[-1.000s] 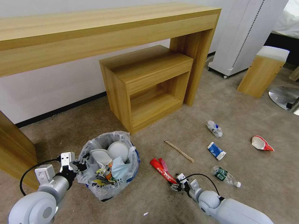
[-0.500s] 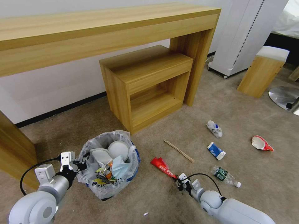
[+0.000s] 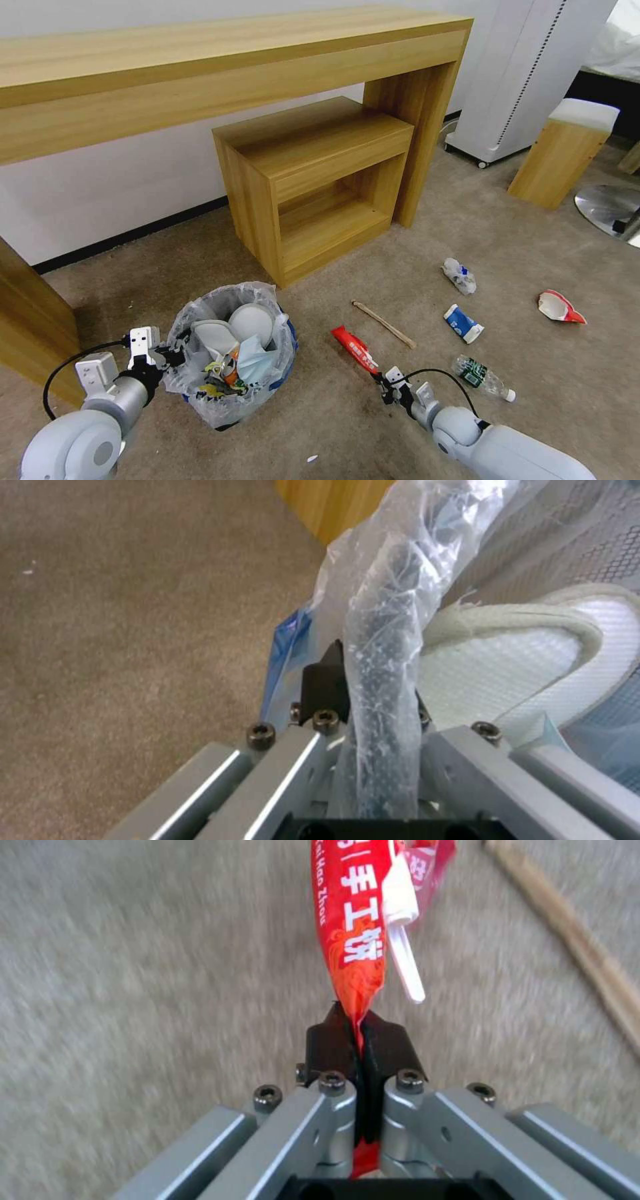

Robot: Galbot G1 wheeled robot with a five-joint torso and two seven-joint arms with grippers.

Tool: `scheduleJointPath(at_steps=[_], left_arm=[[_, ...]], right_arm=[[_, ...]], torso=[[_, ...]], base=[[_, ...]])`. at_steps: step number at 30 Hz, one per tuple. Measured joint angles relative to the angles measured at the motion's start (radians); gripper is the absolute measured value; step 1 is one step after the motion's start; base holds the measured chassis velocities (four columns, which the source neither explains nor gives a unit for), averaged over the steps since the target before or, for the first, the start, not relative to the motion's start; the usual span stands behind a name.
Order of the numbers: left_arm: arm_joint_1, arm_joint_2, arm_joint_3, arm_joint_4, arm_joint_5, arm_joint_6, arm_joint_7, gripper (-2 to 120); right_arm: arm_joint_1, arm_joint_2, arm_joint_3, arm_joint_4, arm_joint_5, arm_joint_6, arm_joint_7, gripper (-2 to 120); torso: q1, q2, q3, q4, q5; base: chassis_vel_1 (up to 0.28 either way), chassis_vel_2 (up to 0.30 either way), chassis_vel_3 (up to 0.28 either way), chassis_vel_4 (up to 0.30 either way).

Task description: Pick up the trash bin and place the garbage on the floor into it.

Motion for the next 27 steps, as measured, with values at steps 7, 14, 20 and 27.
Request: scheduleJointPath(at_steps=[7,14,20,27], left_arm=[[0.001,-0.005,-0.001,0.011,0.007,-0.002,0.004,1],[0.006,-0.007,-0.006,0.018,0.011,-0.002,0.005,1],[0.005,-0.005,-0.008,0.021,0.011,0.001,0.003,1],[0.005,-0.006,-0.007,0.024,0.015,0.004,0.001,1]], right_arm=[[-0.002,-0.049,0.013,0.09,0.018,0.0,-0.007,0],[-0.007,-0.106,0.068,0.218,0.076,0.034,-0.067,0],[-0.002,-0.152,0.12,0.346,0.161,0.055,-0.13,0],[0.001,-0.196,0.171,0.487,0.234,0.098,-0.211,0]], torso=[[0.0,0.0,0.0,-0.0001,-0.0001],[0.0,0.0,0.0,-0.0001,0.0],[0.0,0.0,0.0,-0.0001,-0.0001],[0.0,0.0,0.0,0.0,-0.0001]], base=[[0.0,0.0,0.0,0.0],[0.0,0.0,0.0,0.0],[0.0,0.0,0.0,0.0],[0.0,0.0,0.0,0.0]])
